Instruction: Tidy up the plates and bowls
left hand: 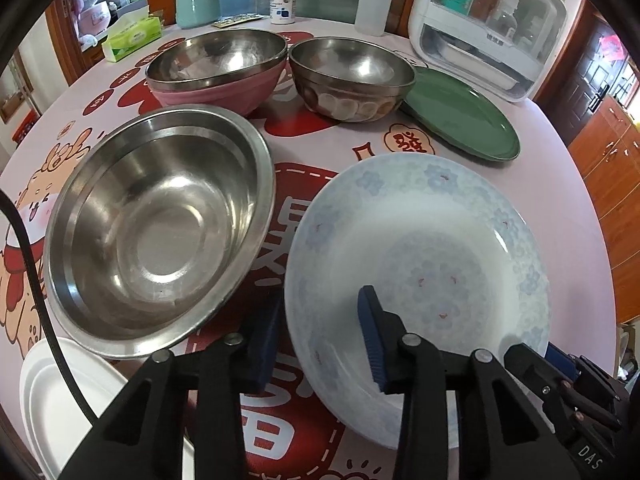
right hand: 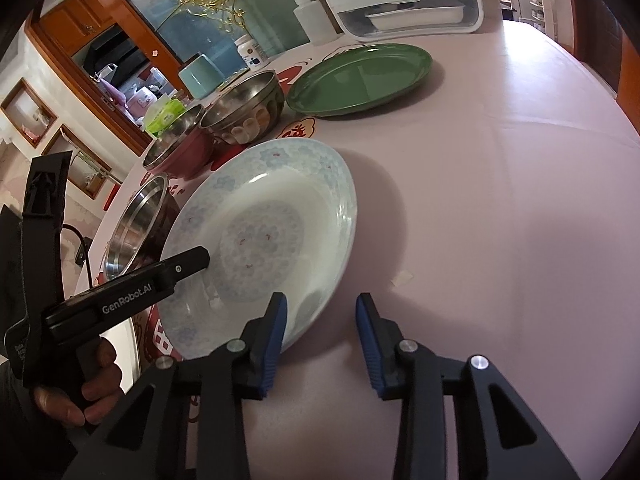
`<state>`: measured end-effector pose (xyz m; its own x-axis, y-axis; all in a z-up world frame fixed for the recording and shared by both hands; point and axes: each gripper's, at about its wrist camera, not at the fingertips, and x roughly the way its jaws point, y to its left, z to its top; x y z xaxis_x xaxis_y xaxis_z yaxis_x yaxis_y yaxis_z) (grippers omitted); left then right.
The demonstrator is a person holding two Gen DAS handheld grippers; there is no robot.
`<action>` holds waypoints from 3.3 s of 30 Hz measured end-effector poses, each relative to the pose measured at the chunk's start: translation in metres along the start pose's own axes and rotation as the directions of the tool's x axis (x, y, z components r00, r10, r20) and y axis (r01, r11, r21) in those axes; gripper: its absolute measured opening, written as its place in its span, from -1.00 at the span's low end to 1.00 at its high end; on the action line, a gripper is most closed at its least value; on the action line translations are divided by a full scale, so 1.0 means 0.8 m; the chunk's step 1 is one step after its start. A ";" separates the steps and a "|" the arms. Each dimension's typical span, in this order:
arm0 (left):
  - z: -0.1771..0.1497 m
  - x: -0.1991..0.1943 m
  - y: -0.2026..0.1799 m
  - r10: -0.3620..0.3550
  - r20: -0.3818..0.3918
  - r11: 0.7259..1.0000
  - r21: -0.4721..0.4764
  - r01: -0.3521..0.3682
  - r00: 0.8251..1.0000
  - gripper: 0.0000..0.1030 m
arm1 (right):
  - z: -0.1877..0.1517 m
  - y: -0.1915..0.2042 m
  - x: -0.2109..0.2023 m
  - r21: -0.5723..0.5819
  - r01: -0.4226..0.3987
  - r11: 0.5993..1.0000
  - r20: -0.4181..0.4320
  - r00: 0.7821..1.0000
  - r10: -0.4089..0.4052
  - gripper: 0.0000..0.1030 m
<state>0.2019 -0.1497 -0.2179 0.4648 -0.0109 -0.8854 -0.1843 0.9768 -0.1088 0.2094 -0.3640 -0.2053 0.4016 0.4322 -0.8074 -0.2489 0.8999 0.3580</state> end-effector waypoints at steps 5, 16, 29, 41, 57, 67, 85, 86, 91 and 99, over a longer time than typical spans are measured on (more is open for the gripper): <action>0.000 0.000 -0.002 -0.007 0.002 1.000 0.006 0.007 1.000 -0.37 | 0.000 0.006 0.000 -0.019 -0.014 1.000 0.002 1.000 0.014 -0.54; 0.000 -0.002 -0.001 -0.013 -0.028 1.000 0.025 0.014 1.000 -0.40 | 0.002 0.003 -0.001 -0.011 -0.021 1.000 -0.017 1.000 0.021 -0.58; -0.019 -0.016 -0.016 -0.031 -0.050 0.993 0.111 0.036 0.998 -0.42 | -0.003 -0.010 -0.013 0.014 -0.030 0.999 -0.039 0.999 0.030 -0.63; -0.045 -0.045 -0.031 -0.049 -0.046 0.979 0.196 0.057 0.998 -0.42 | -0.018 -0.009 -0.036 0.006 -0.044 0.999 -0.038 0.998 0.044 -0.64; -0.078 -0.104 -0.014 -0.079 0.018 0.971 0.226 0.073 0.997 -0.42 | -0.044 0.024 -0.075 -0.055 -0.029 0.998 -0.001 1.000 0.029 -0.64; -0.106 -0.148 0.021 -0.075 0.062 0.976 0.211 0.061 0.995 -0.42 | -0.068 0.067 -0.095 -0.120 -0.034 0.992 0.011 0.999 0.035 -0.64; -0.170 -0.203 0.115 -0.006 0.064 0.989 0.150 -0.004 0.998 -0.42 | -0.122 0.157 -0.092 -0.195 -0.099 0.976 -0.032 0.995 0.095 -0.64; -0.173 -0.204 0.120 -0.001 0.061 0.989 0.146 -0.008 0.998 -0.42 | -0.124 0.162 -0.089 -0.200 -0.102 0.974 -0.039 0.995 0.096 -0.64; -0.183 -0.206 0.143 0.019 0.038 0.991 0.134 -0.024 0.999 -0.42 | -0.135 0.180 -0.076 -0.204 -0.116 0.972 -0.073 0.992 0.103 -0.64; -0.195 -0.199 0.178 0.044 -0.024 0.993 0.109 -0.041 0.999 -0.42 | -0.143 0.209 -0.048 -0.220 -0.125 0.967 -0.141 0.985 0.095 -0.64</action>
<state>-0.0336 -0.0426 -0.1631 0.4350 0.0269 -0.9000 -0.1081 0.9939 -0.0226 0.0516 -0.2365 -0.1683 0.2476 0.5035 -0.8278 -0.4851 0.8040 0.3440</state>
